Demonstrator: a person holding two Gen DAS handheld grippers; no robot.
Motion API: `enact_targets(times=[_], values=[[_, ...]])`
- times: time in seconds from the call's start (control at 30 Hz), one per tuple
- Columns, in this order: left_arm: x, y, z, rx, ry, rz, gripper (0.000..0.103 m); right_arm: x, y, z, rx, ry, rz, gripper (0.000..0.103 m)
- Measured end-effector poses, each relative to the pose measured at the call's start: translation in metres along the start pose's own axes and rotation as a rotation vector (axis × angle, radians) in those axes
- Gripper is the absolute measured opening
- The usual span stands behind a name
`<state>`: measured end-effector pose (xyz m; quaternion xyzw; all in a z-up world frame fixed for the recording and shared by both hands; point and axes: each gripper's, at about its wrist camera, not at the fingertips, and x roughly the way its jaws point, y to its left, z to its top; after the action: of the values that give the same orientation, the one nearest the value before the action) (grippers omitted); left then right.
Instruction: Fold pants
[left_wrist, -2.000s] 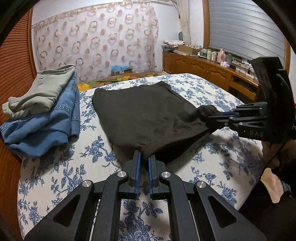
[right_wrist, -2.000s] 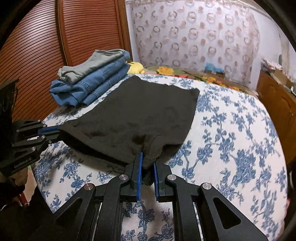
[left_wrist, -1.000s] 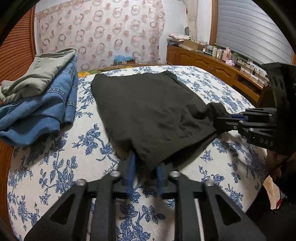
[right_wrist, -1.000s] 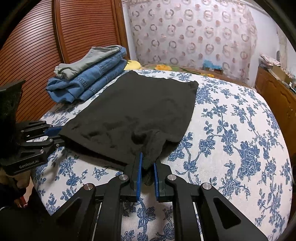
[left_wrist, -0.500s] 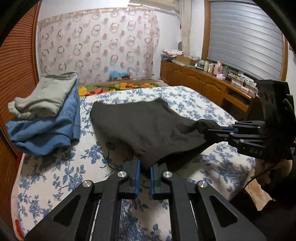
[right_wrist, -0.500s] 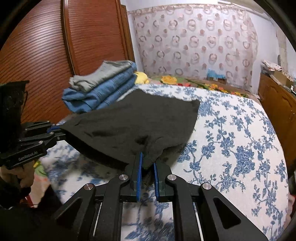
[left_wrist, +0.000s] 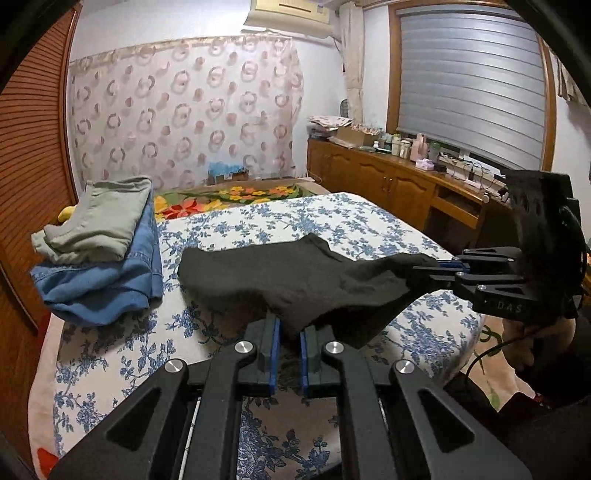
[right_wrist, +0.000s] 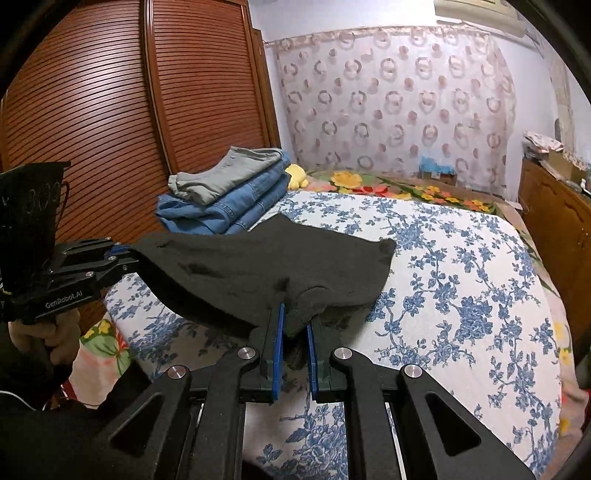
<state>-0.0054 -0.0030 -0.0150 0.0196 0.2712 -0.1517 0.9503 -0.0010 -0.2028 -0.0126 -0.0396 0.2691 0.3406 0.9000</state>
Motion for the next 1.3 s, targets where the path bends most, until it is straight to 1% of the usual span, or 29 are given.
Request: enact_targets(times=[0.4,0.53,0.83,0.97,1.07,1.3], values=[[-0.021,-0.009,0.011,0.033,-0.047,-0.010,0.009,-0.028,0.009,0.005,-0.029,-0.039,0.002,0.011],[-0.030,-0.013,0.013,0.048,-0.063,-0.015,0.009,-0.035,0.013,0.006,-0.047,-0.038,-0.002,0.011],[-0.049,-0.021,0.020,0.072,-0.100,-0.030,0.009,-0.059,0.020,0.009,-0.083,-0.077,0.007,0.011],[-0.044,-0.019,0.017,0.067,-0.085,-0.030,0.009,-0.053,0.016,0.006,-0.088,-0.067,0.007,0.011],[-0.036,-0.016,0.012,0.059,-0.060,-0.027,0.009,-0.044,0.012,0.003,-0.076,-0.046,0.005,0.011],[-0.007,-0.007,-0.006,0.041,0.039,-0.026,0.009,-0.021,0.005,0.001,-0.049,0.016,-0.003,0.011]])
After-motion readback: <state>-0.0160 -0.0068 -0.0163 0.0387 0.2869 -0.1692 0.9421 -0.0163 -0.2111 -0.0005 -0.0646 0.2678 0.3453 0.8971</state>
